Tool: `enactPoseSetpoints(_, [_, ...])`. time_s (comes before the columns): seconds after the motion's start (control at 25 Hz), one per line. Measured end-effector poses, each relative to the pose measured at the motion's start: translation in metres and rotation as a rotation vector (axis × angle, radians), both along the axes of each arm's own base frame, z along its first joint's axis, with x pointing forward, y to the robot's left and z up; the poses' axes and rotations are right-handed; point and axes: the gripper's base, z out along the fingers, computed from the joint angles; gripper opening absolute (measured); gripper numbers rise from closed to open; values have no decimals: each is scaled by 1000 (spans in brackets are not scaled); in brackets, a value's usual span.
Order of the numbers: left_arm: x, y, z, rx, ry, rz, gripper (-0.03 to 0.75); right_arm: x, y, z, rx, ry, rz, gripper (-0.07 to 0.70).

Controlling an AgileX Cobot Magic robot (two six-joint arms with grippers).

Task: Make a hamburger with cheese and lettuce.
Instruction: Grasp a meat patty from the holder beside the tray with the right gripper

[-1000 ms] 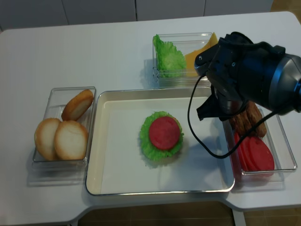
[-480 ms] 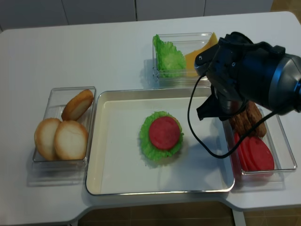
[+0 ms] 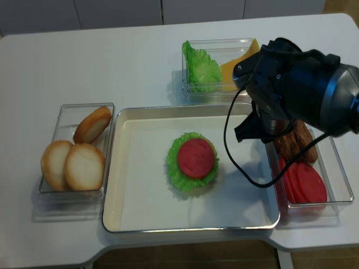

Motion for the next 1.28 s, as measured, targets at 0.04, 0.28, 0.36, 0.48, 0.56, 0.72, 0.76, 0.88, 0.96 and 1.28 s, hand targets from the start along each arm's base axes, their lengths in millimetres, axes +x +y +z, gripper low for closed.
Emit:
enactPoseSetpoints(0.04, [0,0,0,0,0,0,416,0,0,2,3,-7,-2,107])
enactPoseSetpoints(0.28, [0,0,0,0,0,0,416,-2,-2,11,18,-38,-6,104])
enactPoseSetpoints(0.36, [0,0,0,0,0,0,416,-3,-3,14,23,-47,-8,102])
enactPoseSetpoints(0.48, [0,0,0,0,0,0,416,-5,-4,19,27,-62,-12,73])
enactPoseSetpoints(0.56, [0,0,0,0,0,0,416,-7,-5,24,35,-75,-13,50])
enactPoseSetpoints(0.72, [0,0,0,0,0,0,416,-10,-8,32,50,-97,-13,30])
enactPoseSetpoints(0.76, [0,0,0,0,0,0,416,-11,-8,34,51,-100,-14,29])
enactPoseSetpoints(0.88, [0,0,0,0,0,0,416,-12,-9,36,54,-105,-15,27])
enactPoseSetpoints(0.96, [0,0,0,0,0,0,416,-12,-9,36,54,-105,-15,28])
enactPoseSetpoints(1.28, [0,0,0,0,0,0,416,-10,-6,29,46,-75,-4,278])
